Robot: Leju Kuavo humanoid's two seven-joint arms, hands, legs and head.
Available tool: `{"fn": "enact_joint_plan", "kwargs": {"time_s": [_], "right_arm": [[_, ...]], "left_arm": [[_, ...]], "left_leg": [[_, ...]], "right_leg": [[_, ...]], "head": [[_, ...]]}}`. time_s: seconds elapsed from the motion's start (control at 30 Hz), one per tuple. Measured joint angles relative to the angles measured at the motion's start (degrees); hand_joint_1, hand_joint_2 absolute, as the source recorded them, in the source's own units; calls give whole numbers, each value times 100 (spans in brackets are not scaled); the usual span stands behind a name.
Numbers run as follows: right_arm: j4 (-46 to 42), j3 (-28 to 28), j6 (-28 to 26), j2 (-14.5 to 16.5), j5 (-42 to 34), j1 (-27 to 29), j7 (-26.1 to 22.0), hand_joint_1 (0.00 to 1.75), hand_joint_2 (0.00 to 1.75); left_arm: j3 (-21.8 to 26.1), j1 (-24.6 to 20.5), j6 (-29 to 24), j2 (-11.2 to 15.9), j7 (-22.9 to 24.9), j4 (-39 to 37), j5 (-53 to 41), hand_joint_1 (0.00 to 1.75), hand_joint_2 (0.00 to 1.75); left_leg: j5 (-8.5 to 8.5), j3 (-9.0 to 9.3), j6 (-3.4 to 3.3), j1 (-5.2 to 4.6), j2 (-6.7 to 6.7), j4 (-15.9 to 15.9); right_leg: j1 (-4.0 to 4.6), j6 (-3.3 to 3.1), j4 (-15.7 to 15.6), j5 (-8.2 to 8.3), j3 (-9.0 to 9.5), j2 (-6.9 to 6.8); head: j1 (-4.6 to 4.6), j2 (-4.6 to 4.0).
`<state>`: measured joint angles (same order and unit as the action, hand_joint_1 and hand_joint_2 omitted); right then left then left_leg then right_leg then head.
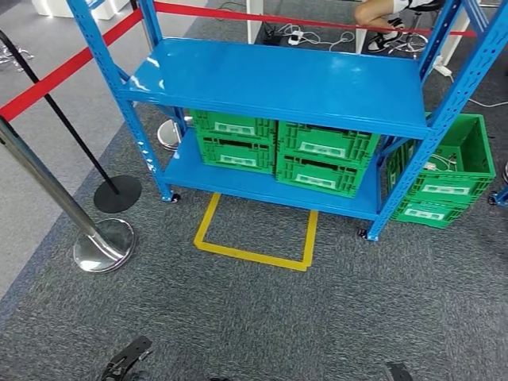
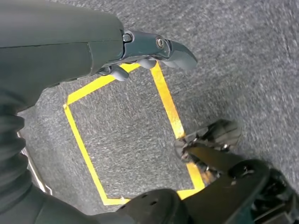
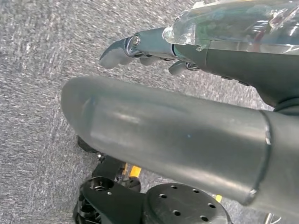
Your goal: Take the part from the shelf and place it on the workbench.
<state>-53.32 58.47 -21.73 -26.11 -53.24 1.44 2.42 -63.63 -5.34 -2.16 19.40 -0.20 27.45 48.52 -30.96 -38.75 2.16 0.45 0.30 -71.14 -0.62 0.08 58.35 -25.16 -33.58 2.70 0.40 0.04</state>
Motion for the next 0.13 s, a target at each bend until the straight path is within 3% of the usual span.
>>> {"fn": "enact_joint_plan", "kwargs": {"time_s": [0.07, 0.13], "right_arm": [[8, -1, 0, 7, -3, -7, 1, 0, 0], [13, -5, 0, 11, -9, -13, 3, 0, 0]], "left_arm": [[0, -5, 0, 4, 2, 0, -5, 0, 175], [0, -18, 0, 6, 3, -1, -11, 0, 175]], "left_leg": [[414, 367, -12, 20, -105, 800], [570, 609, -21, 40, -215, 1315]], "right_leg": [[2, 28, 10, 1, 4, 96], [15, 65, 26, -2, -12, 156]], "head": [[-4, 0], [-9, 0]]}}
